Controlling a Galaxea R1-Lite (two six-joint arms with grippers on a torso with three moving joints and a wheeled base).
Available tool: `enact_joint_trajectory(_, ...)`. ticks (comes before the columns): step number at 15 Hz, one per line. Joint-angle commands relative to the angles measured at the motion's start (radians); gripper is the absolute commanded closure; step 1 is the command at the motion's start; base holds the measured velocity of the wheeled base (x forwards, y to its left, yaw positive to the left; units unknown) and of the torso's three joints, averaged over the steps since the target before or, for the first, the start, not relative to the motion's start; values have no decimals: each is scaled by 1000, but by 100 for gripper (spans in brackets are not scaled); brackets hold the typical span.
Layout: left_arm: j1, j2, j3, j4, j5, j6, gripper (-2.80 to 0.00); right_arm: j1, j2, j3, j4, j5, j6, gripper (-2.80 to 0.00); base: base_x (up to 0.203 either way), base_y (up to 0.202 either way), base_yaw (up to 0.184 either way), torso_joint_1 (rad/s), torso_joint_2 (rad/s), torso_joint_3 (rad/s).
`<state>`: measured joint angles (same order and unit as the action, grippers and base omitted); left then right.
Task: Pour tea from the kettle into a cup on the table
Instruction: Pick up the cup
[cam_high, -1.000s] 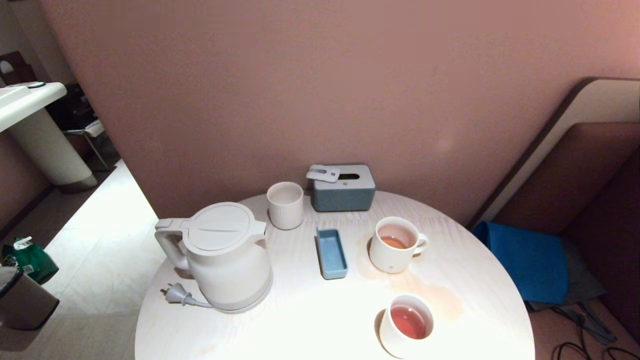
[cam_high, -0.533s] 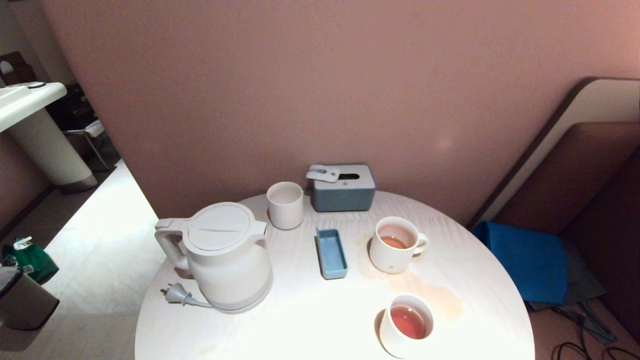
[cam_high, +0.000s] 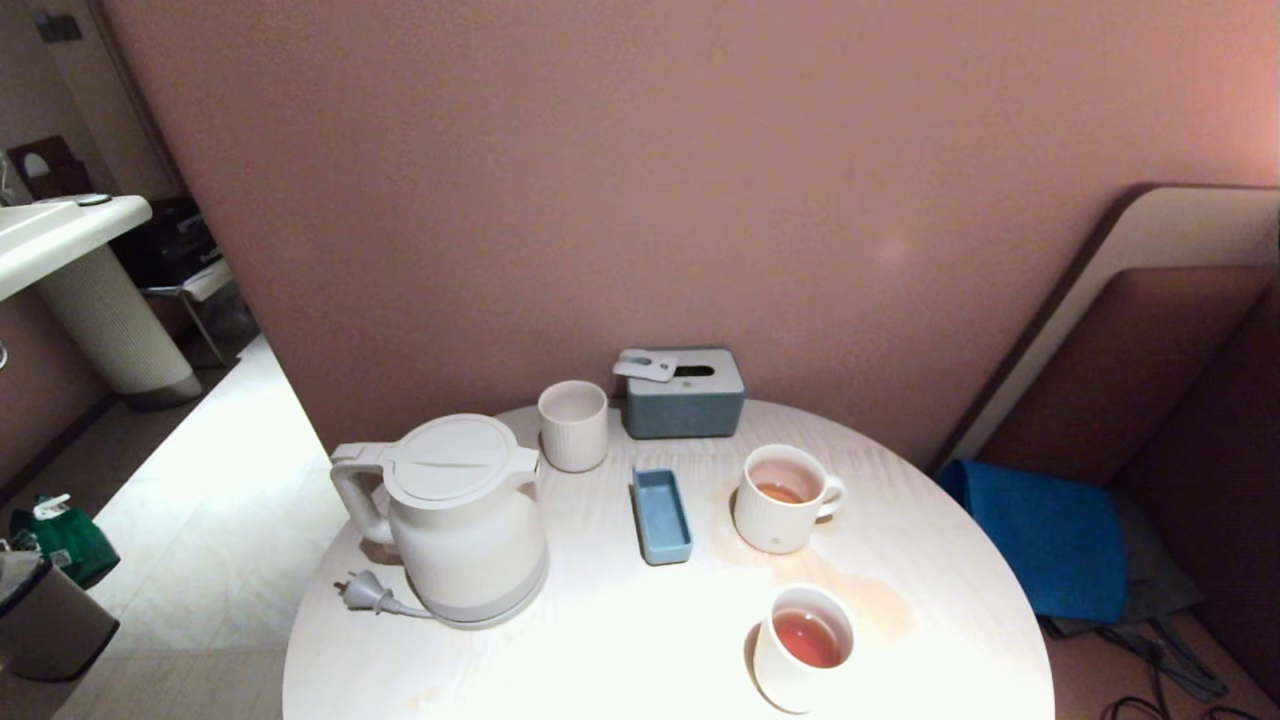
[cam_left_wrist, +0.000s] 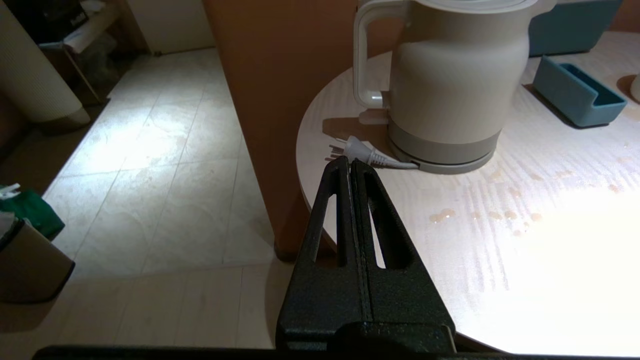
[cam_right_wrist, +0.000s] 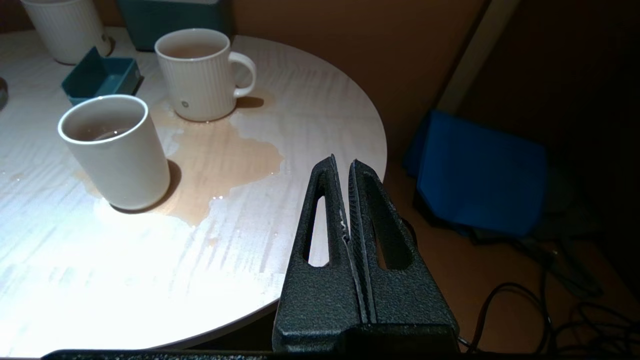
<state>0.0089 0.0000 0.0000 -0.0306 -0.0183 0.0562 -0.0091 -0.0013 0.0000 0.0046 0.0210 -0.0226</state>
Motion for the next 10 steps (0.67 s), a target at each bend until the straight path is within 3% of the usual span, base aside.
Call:
enact_joint_trajectory(1,0,2,0,0,0,1,0,0,1,0,0,0,0,0,0,0,0,7,7,198)
enact_joint_trajectory(5,0,2,0,0,0,-6,0,0,1,0,0,0,0,0,0,0,0,1,3,153)
enact_joint_trajectory(10,0,0,0,-3,1,-21,0,0,1,0,0,0,0,0,0,0,0,2,1,15)
